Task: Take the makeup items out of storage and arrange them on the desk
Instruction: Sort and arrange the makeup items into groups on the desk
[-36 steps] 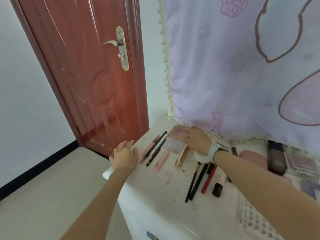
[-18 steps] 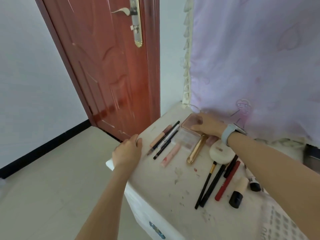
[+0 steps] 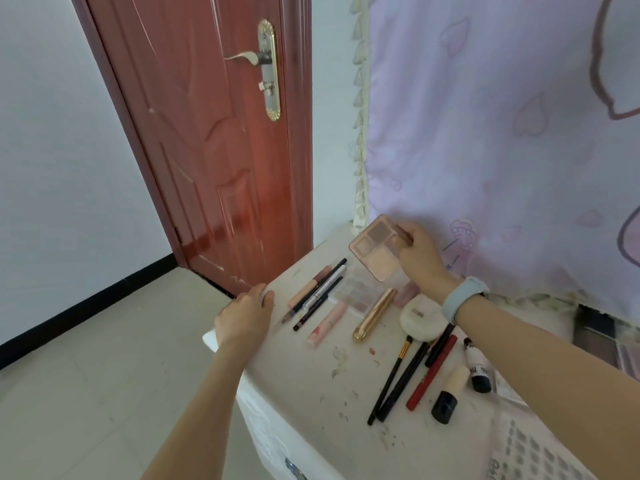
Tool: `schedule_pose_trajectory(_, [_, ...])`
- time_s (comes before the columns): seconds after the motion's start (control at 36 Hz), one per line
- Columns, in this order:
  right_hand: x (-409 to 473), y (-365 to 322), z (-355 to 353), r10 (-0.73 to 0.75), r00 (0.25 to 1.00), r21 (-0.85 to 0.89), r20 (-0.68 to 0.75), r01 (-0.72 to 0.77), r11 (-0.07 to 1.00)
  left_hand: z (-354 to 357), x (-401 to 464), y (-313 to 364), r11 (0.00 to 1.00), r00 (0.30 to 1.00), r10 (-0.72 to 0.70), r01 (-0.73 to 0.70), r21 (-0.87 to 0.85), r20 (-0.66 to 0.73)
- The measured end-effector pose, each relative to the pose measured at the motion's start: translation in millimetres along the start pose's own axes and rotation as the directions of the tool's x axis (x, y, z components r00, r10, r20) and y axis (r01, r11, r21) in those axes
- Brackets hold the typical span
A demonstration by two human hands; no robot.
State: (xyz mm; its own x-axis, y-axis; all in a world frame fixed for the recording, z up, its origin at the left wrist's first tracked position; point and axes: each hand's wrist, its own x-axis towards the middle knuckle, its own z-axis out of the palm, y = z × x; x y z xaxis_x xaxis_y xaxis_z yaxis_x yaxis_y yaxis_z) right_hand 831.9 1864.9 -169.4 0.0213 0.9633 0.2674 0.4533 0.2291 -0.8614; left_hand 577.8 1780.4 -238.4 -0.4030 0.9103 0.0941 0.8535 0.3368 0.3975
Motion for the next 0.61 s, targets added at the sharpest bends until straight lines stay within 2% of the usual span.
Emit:
schedule_pose_trajectory(0.06, [-9.3, -8.3, -6.3, 0.131, 0.989, 0.228, 0.065, -0.143, 0.963, -1.1, -0.1, 1.5, 1.000, 0.999, -0.014, 0.015, -0.005, 0.030])
schedule_pose_trajectory(0.11, [-21.1, -18.8, -12.8, 0.225, 0.946, 0.507, 0.234, -0.316, 0.802, -4.5, -1.1, 4.5, 0.995, 0.998, -0.028, 0.034, -0.098, 0.055])
schedule_pose_trajectory(0.14, [-28.2, -24.1, -16.0, 0.234, 0.917, 0.597, 0.324, -0.390, 0.701, -7.1, -3.4, 7.1, 0.978, 0.998, -0.029, 0.038, -0.205, 0.047])
schedule_pose_trajectory(0.19, [-42.2, -33.5, -20.2, 0.224, 0.862, 0.643, 0.455, -0.492, 0.587, -15.0, -14.5, 14.2, 0.875, 1.000, 0.012, -0.018, -0.484, -0.016])
schedule_pose_trajectory(0.25, [-54.3, -40.8, -19.9, 0.206, 0.820, 0.628, 0.534, -0.548, 0.553, -27.2, -32.6, 24.1, 0.675, 0.993, 0.117, -0.094, -0.732, -0.020])
schedule_pose_trajectory(0.31, [-64.8, -48.1, -15.9, 0.231, 0.784, 0.573, 0.576, -0.590, 0.569, -39.8, -50.9, 35.3, 0.453, 0.945, 0.319, -0.083, -0.888, 0.074])
schedule_pose_trajectory(0.33, [-69.6, -51.2, -13.3, 0.249, 0.767, 0.543, 0.592, -0.607, 0.580, -43.6, -56.7, 39.8, 0.395, 0.904, 0.414, -0.071, -0.916, 0.108])
schedule_pose_trajectory(0.39, [-78.3, -56.6, -8.2, 0.257, 0.736, 0.502, 0.626, -0.633, 0.589, -49.5, -63.7, 48.1, 0.358, 0.836, 0.530, -0.067, -0.931, 0.144])
schedule_pose_trajectory(0.47, [-88.8, -60.1, -5.2, 0.236, 0.705, 0.485, 0.668, -0.654, 0.580, -53.1, -67.9, 56.5, 0.284, 0.814, 0.563, -0.030, -0.958, 0.142])
schedule_pose_trajectory(0.53, [-93.3, -60.3, -5.2, 0.266, 0.723, 0.475, 0.637, -0.640, 0.603, -51.6, -68.7, 58.2, 0.247, 0.823, 0.552, -0.008, -0.969, 0.134])
schedule_pose_trajectory(0.61, [-95.8, -58.6, -7.8, 0.283, 0.774, 0.365, 0.566, -0.543, 0.756, -47.0, -67.7, 60.2, 0.203, 0.856, 0.496, 0.050, -0.978, 0.146])
